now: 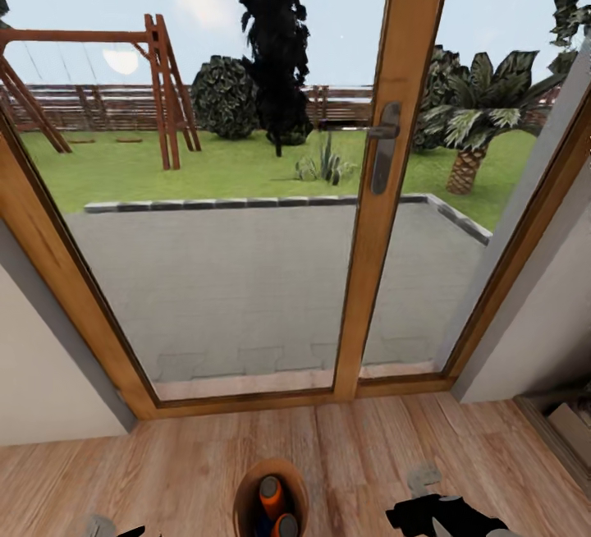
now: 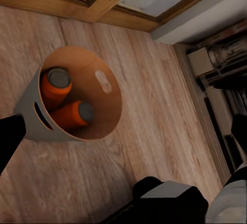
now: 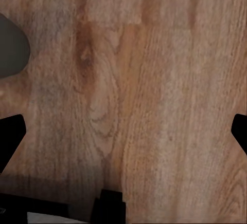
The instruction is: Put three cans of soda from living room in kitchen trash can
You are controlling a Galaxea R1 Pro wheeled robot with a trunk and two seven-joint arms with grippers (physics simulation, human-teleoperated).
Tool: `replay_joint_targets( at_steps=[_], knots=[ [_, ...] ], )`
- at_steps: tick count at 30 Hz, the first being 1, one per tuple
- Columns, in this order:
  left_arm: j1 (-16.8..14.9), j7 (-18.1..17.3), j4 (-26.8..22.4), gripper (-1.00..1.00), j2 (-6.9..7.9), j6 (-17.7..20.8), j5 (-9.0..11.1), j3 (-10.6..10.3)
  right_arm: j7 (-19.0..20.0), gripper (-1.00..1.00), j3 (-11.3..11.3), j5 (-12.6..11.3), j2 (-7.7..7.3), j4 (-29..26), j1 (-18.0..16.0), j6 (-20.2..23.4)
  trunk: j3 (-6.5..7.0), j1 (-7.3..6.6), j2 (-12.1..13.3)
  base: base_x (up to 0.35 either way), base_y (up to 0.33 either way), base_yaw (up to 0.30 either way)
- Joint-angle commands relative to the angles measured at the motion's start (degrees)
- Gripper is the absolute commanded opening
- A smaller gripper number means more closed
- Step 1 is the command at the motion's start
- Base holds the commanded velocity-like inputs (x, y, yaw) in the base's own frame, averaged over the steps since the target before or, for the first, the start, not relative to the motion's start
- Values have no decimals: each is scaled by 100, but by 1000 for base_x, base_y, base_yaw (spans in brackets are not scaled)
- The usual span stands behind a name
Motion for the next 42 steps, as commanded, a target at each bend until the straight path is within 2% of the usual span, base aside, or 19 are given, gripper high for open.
replay_joint_targets(
  at_steps=[1, 13, 23, 26, 33, 36, 42],
  knots=[
    [2, 2, 9, 100, 0, -8, -27, 6, 19, 100, 0, -13, -4, 15, 5, 0, 10, 0, 0, 0, 0, -31],
    [80, 23, 48, 100, -4, -42, -129, 6, 87, 100, 8, -57, -19, 69, 191, -9, 124, 0, 0, 0, 0, -7],
    [318, 37, 46, 100, -205, -37, -149, 4, 89, 100, 9, -59, -19, 71, 380, -12, 219, 0, 0, 0, 0, 0],
    [391, 39, 43, 100, -311, -36, -459, 4, 84, 100, 9, -59, -19, 71, 410, -14, 248, 0, 0, 0, 0, 0],
    [432, 132, 47, 100, -530, -29, -1461, 6, 81, 100, 9, -59, -19, 71, 428, -23, 314, 0, 0, 0, 0, 0],
    [437, 335, 49, 100, -587, -28, -1631, 6, 81, 100, 9, -59, -17, 71, 433, -25, 343, 0, 0, 0, 0, 0],
    [440, 623, 50, 100, -626, -21, -1731, 6, 79, 100, 9, -59, -12, 71, 439, -27, 400, 0, 0, 0, 0, 0]
  ],
)
